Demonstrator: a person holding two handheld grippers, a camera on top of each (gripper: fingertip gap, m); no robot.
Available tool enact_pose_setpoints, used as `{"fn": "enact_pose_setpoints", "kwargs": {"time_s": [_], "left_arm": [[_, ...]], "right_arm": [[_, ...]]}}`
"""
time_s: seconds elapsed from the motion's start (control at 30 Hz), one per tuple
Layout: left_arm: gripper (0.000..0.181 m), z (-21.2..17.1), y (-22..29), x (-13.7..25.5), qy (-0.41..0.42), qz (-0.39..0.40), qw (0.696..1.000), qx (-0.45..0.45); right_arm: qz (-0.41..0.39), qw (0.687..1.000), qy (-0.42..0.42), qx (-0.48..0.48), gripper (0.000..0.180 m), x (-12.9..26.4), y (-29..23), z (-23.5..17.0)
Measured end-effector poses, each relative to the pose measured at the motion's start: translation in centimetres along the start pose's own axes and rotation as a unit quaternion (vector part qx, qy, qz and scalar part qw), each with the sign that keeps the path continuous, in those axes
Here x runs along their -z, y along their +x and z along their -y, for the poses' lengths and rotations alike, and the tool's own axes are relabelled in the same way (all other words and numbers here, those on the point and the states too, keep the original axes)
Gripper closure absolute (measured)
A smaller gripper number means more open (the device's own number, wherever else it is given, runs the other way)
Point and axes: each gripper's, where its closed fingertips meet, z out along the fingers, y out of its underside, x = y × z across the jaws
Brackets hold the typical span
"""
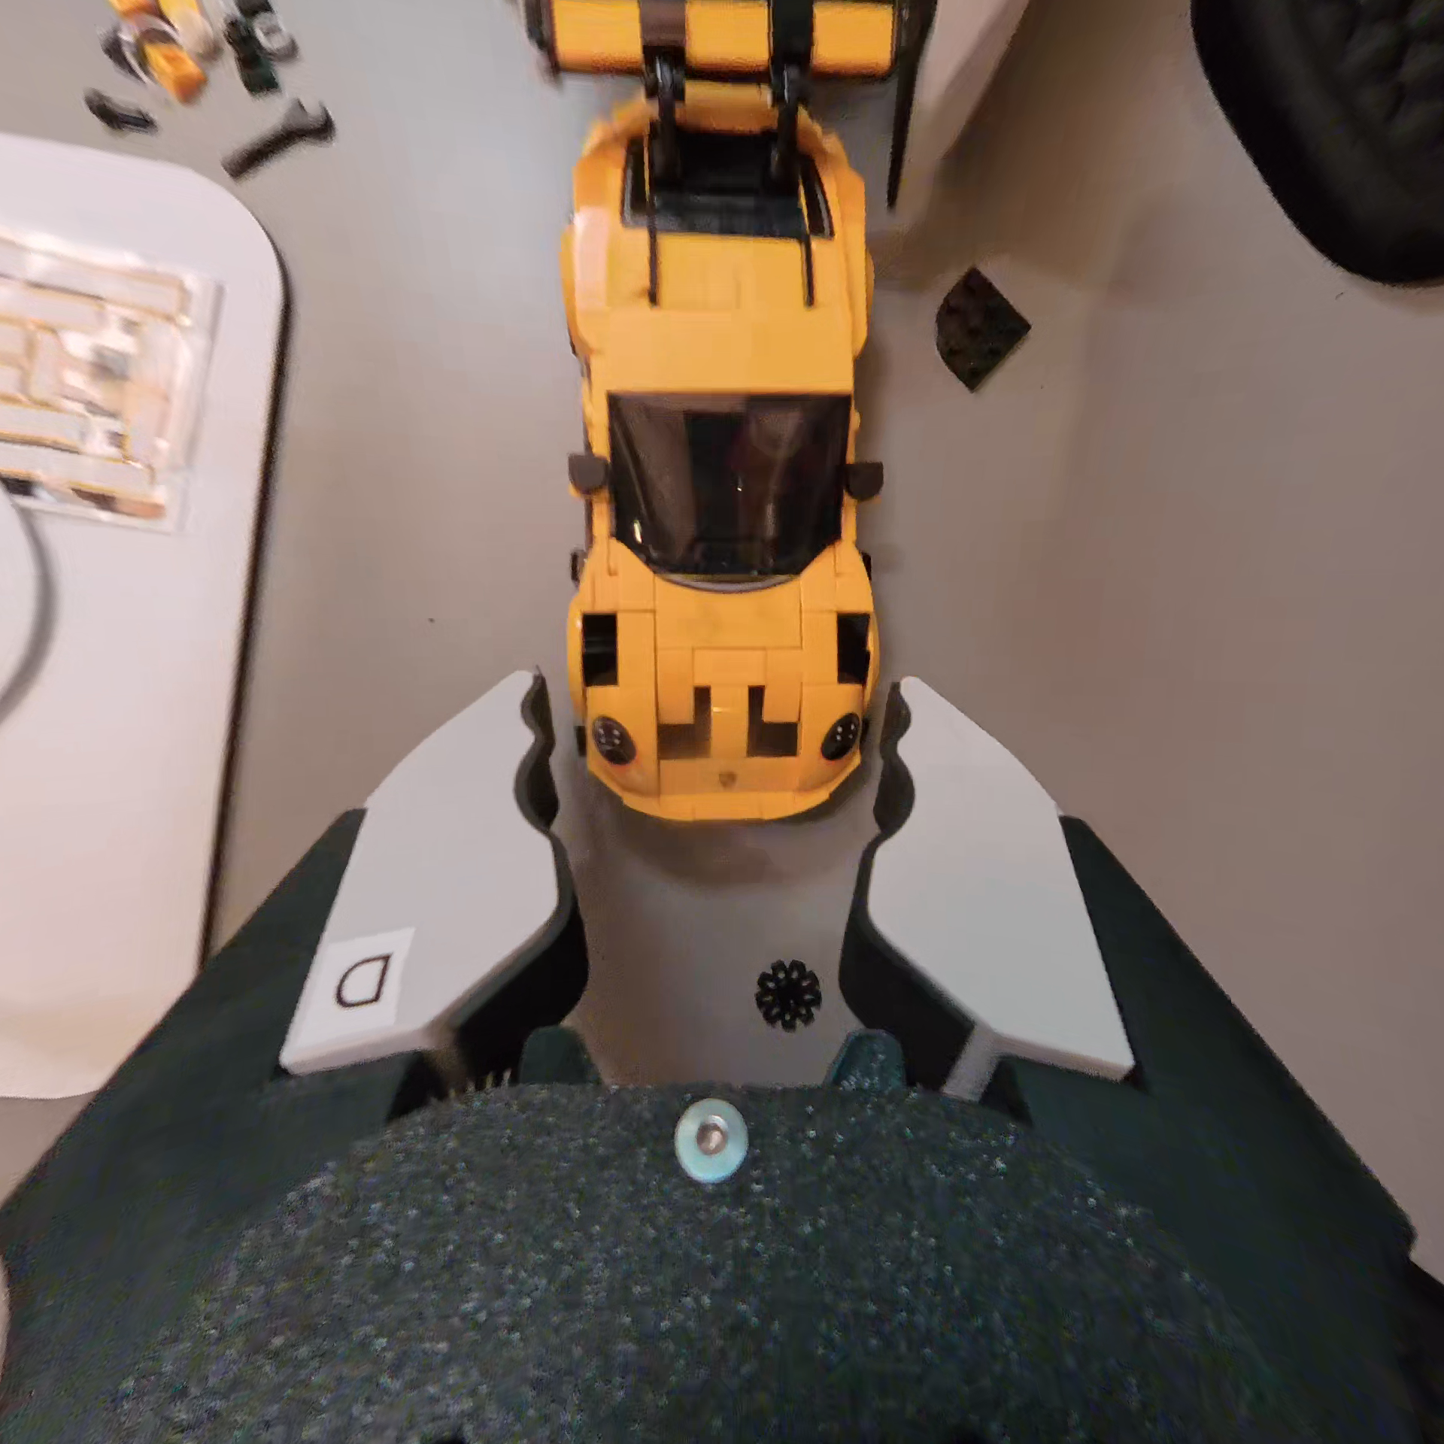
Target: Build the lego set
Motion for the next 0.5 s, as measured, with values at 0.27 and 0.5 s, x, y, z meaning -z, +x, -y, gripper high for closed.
{"fn": "enact_pose_setpoints", "kwargs": {"time_s": [0.27, 0.5], "left_arm": [[0.106, -1.0, 1.0, -0.4, 0.017, 0.040, 0.999, 0.022], [0.106, -1.3, 2.5, -0.4, 0.068, 0.084, 0.992, 0.063]], "right_arm": [[0.009, 0.999, 0.020, 0.047, 0.117, 2.0, -1.5, 6.1], [0.057, 0.986, -0.093, 0.124, 0.133, -3.3, -3.8, 9.6]]}}
